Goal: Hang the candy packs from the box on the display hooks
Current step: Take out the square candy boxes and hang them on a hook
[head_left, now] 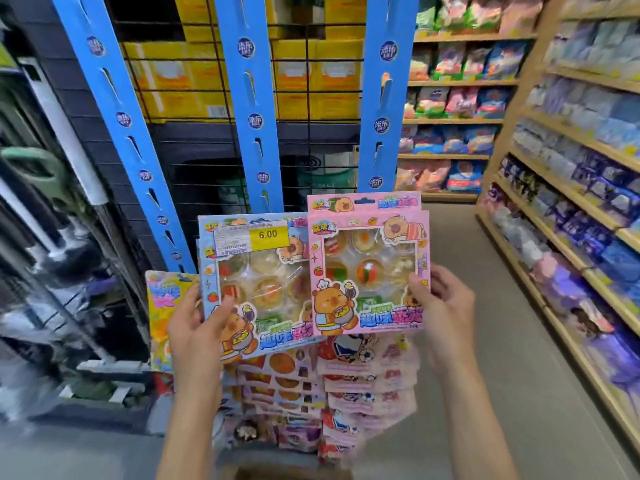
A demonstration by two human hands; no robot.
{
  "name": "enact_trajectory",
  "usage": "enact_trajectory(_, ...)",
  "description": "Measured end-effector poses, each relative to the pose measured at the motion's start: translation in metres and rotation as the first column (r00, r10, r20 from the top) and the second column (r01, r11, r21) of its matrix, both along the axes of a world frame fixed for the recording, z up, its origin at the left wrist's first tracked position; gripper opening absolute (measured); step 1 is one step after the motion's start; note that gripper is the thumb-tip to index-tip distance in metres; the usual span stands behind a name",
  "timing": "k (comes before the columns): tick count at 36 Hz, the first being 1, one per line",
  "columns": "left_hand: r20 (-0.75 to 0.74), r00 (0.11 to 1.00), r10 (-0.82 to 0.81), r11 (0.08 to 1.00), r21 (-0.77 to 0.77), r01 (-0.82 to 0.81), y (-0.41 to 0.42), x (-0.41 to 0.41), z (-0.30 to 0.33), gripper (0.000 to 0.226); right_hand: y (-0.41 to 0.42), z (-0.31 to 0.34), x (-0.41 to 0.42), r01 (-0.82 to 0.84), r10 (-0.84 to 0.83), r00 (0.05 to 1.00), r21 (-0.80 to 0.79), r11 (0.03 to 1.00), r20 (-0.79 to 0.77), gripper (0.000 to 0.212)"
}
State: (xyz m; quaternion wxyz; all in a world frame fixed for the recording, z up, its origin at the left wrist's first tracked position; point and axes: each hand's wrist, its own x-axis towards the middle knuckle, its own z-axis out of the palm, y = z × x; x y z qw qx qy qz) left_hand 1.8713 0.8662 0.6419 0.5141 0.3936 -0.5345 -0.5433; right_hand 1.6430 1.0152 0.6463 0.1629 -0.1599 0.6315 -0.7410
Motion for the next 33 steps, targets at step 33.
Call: enact_trajectory(33, -0.009, 1.0, -0.001, 0.999, 0.039, 0.002, -0.004, 0.032, 0.006, 0.039, -0.001, -0.016, 0.019, 0.056, -0.056, 0.997, -0.011, 0.998, 0.058, 0.019)
